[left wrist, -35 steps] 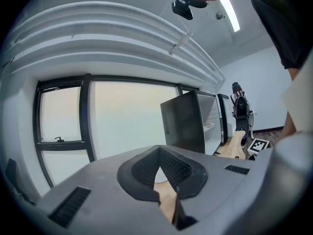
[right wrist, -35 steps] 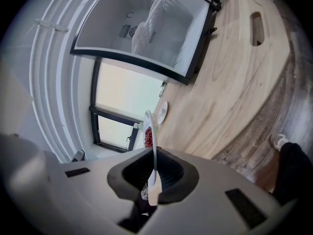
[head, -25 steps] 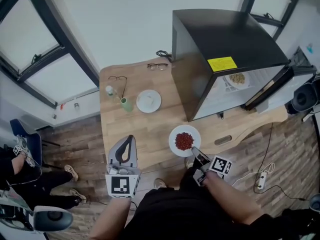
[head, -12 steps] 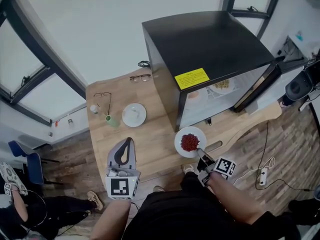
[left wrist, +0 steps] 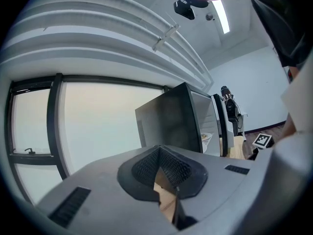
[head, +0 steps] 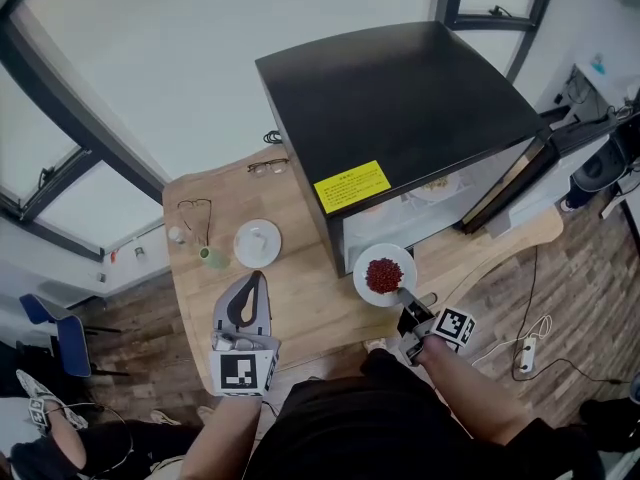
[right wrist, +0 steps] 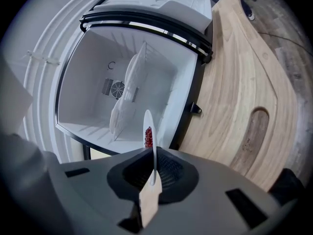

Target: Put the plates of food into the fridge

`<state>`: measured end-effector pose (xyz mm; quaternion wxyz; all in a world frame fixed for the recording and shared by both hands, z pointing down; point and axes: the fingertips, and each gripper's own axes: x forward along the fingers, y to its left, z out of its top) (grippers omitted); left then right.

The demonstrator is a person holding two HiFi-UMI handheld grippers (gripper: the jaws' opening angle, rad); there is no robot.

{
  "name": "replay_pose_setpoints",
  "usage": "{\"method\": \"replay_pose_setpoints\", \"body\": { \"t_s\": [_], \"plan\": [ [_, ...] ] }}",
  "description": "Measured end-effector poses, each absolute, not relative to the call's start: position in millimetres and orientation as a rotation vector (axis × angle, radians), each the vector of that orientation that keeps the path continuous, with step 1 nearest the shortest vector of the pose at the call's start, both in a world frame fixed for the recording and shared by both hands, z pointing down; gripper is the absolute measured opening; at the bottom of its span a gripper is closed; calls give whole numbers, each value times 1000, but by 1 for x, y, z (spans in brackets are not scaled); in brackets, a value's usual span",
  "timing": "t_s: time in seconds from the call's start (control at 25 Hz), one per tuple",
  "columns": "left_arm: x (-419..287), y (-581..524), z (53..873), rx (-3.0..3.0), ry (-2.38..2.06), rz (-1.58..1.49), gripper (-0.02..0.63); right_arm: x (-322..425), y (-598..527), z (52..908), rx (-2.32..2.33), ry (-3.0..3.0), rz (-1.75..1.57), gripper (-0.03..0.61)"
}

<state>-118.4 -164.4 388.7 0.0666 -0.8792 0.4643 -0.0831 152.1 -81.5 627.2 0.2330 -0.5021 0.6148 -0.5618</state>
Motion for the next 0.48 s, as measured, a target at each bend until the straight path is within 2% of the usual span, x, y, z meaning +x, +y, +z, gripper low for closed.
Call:
{"method": "replay_pose_setpoints", "body": {
  "t_s": [0.48],
  "plan": [
    [-96, -188, 379, -2597, 1526, -285, 5, 180, -128, 631, -1346, 1747, -1583, 31]
  ]
}}
